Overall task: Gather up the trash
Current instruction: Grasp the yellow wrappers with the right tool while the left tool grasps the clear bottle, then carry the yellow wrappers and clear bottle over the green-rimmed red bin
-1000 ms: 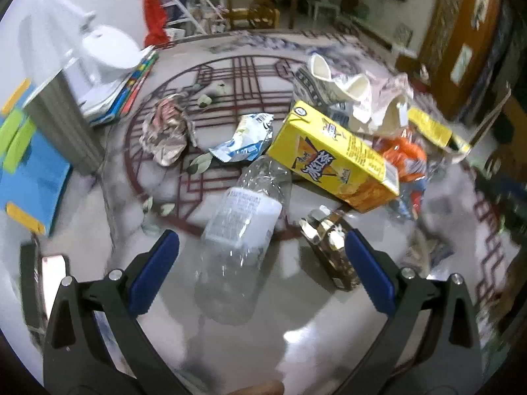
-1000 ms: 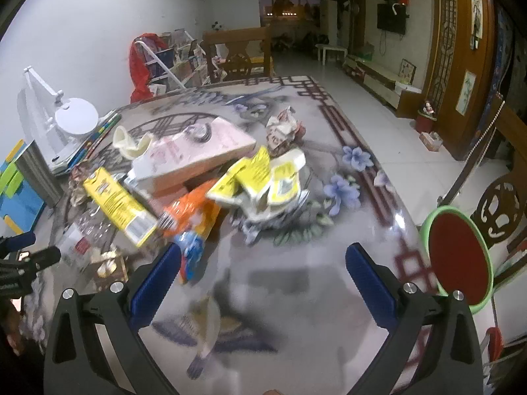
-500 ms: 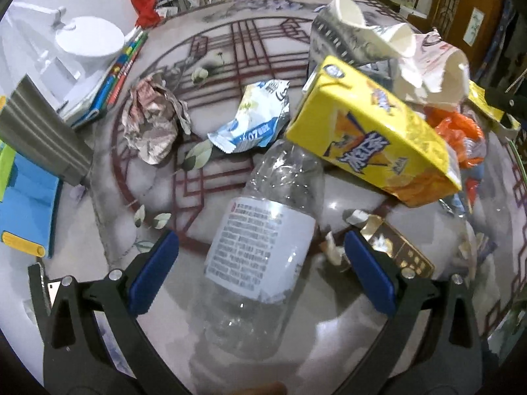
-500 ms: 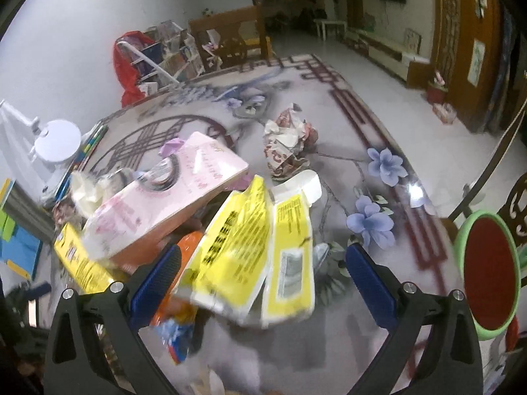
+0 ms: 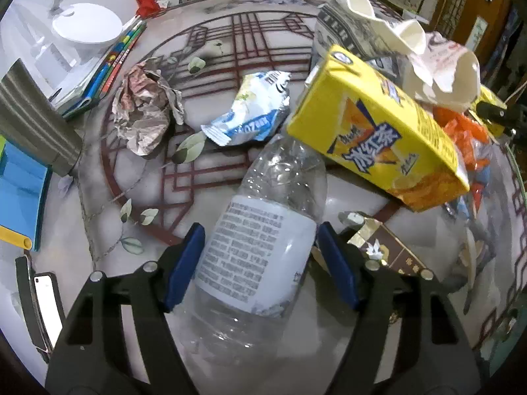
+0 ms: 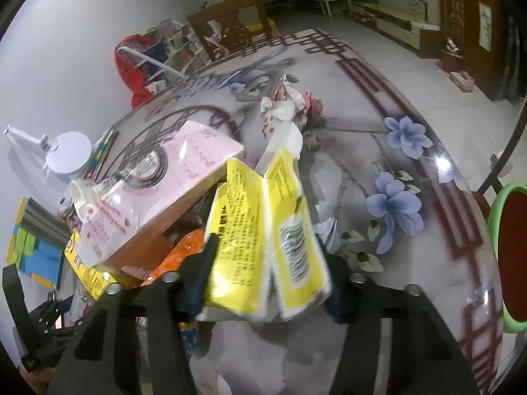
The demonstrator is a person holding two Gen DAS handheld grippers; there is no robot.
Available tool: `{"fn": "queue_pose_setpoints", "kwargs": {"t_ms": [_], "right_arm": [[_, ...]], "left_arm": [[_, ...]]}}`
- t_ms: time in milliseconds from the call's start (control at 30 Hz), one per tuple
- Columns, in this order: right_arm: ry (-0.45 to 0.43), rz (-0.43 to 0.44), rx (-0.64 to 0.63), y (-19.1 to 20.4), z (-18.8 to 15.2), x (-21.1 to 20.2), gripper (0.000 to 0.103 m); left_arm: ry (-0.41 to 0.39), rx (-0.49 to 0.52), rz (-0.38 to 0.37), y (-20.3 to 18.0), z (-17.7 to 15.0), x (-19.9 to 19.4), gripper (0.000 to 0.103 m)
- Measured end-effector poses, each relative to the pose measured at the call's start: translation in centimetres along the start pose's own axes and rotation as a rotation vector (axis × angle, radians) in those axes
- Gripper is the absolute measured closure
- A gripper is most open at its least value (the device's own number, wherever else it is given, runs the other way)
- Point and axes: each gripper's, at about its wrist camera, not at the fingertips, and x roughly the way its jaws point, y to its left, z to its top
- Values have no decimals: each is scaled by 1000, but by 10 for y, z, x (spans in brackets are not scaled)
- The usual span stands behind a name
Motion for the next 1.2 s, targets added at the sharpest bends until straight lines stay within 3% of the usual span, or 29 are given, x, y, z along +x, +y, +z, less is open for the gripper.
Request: {"fn": "queue_pose_setpoints", "kwargs": {"t_ms": [167, 200, 233, 533, 733, 933, 1200], "right_arm": [[-17, 0, -37, 6, -2, -10, 65], [-26, -3, -50, 7, -3, -13, 66], [-32, -5, -58, 8, -4, -17, 66], [-93, -7, -87, 14, -8, -54, 66], [-137, 18, -97, 15, -15, -81, 66], [-157, 42, -101, 20, -19, -95, 66], [-154, 60, -136, 32, -29, -102, 66]], "left_arm": [[-8, -9, -22, 0, -2, -5, 39], [-10, -12, -24, 0, -3, -6, 52], [-13, -27, -23, 2, -3, -8, 53], [-79, -121, -74, 14, -11, -38, 53], [-183, -120, 17, 16, -17, -75, 53], [-249, -158, -35, 27, -18, -100, 53], [-218, -129, -47, 16, -23, -89, 53]]}}
